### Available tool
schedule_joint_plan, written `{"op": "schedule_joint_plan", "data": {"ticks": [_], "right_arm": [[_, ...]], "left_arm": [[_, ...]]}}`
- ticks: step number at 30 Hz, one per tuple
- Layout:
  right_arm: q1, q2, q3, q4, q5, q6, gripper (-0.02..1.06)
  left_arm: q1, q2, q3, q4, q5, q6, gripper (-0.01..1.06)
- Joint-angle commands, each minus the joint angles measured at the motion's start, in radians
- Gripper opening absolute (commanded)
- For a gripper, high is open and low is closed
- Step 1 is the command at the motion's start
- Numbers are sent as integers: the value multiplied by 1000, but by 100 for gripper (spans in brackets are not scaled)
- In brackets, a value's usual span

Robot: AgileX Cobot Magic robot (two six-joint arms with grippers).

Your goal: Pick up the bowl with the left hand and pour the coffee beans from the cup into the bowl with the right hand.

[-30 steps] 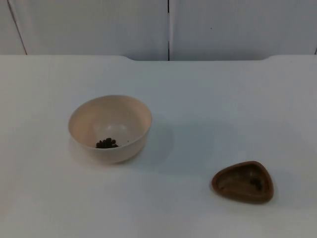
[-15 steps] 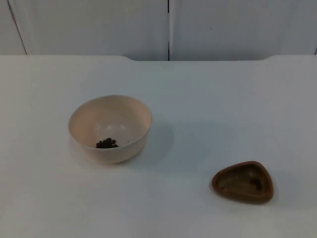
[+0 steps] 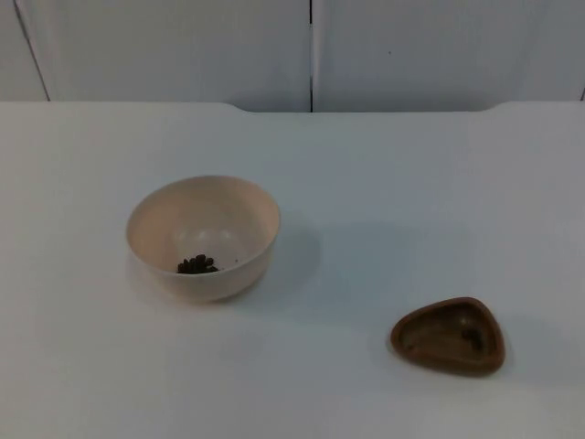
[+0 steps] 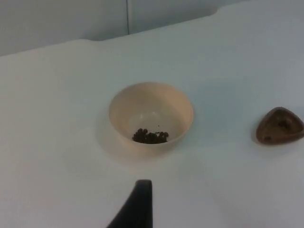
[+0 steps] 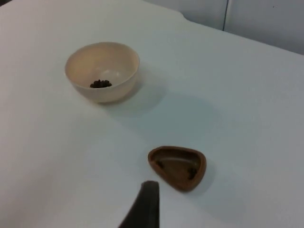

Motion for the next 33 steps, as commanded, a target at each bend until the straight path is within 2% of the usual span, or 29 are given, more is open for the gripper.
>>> {"op": "schedule_joint_plan", "data": {"ticks": [1, 7, 13, 18, 25, 31, 33], "right_arm": [[-2, -28, 3, 9, 42, -3, 82], [-2, -106, 3, 10, 59, -3, 82], [-2, -171, 3, 10, 67, -3, 82], [-2, -224, 3, 13, 132, -3, 82], [-2, -296, 3, 22, 142, -3, 82], [-2, -308, 4, 23, 178, -3, 82], [-2, -308, 4, 25, 223, 11, 82]], "left_arm": [[0, -32, 15, 7, 0, 2, 94], [0, -93, 15, 11, 10, -2, 94], [0, -132, 15, 74, 75, -15, 94], [0, -193, 15, 209, 80, -176, 94], [0, -226, 15, 287, 82, -220, 94], [0, -226, 82, 294, 50, -245, 94], [0, -226, 124, 294, 62, -251, 94]]}}
